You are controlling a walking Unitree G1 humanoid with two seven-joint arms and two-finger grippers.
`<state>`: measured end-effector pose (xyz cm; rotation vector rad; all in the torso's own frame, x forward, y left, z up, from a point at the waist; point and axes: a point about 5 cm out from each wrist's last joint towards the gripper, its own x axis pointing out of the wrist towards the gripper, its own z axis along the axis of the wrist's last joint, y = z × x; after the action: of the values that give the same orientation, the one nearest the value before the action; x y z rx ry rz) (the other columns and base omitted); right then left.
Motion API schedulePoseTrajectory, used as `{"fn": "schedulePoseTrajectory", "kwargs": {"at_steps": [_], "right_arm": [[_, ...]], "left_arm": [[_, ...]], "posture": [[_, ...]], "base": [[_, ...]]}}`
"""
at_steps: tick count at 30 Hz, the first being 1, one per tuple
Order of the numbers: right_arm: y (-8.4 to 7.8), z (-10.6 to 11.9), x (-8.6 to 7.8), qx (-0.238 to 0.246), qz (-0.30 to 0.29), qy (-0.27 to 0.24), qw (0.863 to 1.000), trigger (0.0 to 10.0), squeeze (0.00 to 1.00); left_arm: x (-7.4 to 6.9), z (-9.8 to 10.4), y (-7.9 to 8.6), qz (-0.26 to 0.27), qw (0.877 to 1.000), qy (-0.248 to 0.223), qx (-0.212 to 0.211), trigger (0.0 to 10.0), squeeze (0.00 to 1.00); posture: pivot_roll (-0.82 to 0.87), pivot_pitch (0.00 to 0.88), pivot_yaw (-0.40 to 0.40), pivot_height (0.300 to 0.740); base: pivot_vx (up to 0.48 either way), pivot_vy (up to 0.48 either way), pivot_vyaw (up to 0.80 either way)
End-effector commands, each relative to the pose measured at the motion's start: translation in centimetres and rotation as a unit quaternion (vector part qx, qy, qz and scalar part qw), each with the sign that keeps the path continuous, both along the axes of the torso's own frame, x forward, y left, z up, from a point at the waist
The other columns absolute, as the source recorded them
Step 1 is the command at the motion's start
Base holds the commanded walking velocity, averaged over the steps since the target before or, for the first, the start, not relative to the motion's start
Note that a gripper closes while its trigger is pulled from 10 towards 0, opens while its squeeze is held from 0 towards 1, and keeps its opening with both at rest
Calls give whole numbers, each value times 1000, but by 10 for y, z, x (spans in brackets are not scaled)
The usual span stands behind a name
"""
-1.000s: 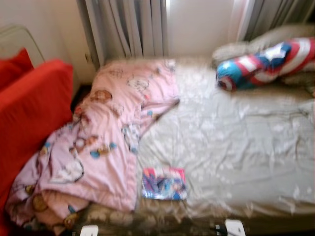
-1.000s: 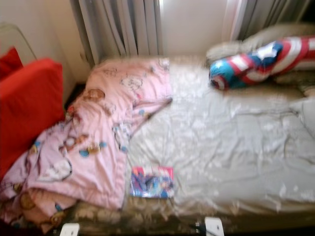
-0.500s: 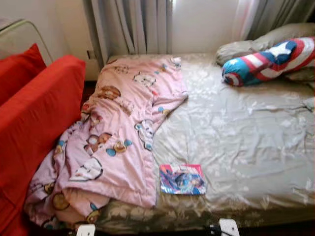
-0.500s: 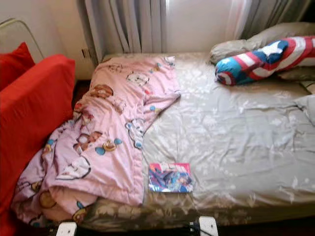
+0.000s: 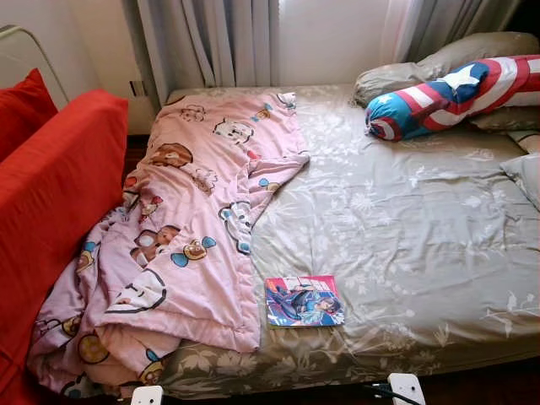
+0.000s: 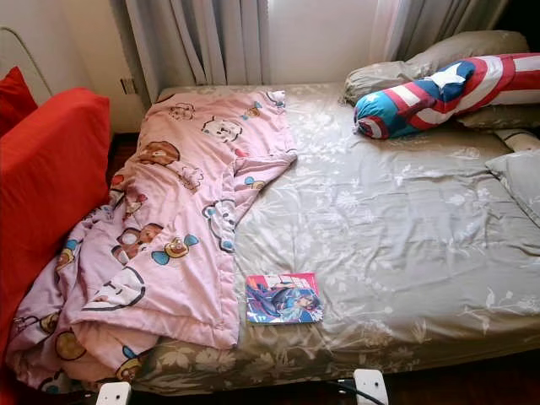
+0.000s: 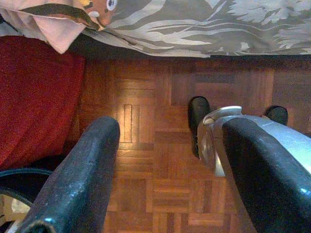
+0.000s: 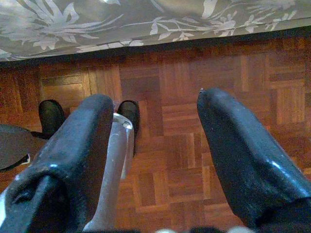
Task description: Clean up the room
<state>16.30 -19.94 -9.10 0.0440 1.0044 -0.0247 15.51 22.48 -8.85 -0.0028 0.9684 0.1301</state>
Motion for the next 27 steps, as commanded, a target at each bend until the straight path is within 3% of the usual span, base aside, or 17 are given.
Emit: {"fn": "schedulePoseTrajectory", "kwargs": {"at_steps": [1,11,15,18,23,27], "right_arm": [[0,-2,-3,3,-4,8,1000,10000,0],[21,-6,-6,15,-5,9,1000,10000,0],[21,-6,-8,15,-2,10,1000,10000,0],[8,-5,-11,11,-5,10,1000,10000,0],[0,-3,-9,8,-4,0,1000,10000,0],[9,2,3,12,11,-29,999,10000,0]], "left_arm": [[-5,-2,-1,9,1000,6,-7,10000,0],[-5,-2,-1,9,1000,5,-7,10000,0],[-5,-2,-1,9,1000,4,-7,10000,0],[-4,-2,-1,9,1000,1,-8,10000,0],[-3,-1,-2,8,1000,-10,-9,10000,0],[0,1,-2,8,999,-33,-7,10000,0]], "posture": [[-8,103,-20,740],[-7,105,-20,740],[-6,104,-20,740],[-6,103,-22,740],[-6,102,-25,740],[-9,104,-27,740]], "base": [[259,0,0],[268,0,160],[275,0,0],[0,0,0],[0,0,0],[0,0,0]]}}
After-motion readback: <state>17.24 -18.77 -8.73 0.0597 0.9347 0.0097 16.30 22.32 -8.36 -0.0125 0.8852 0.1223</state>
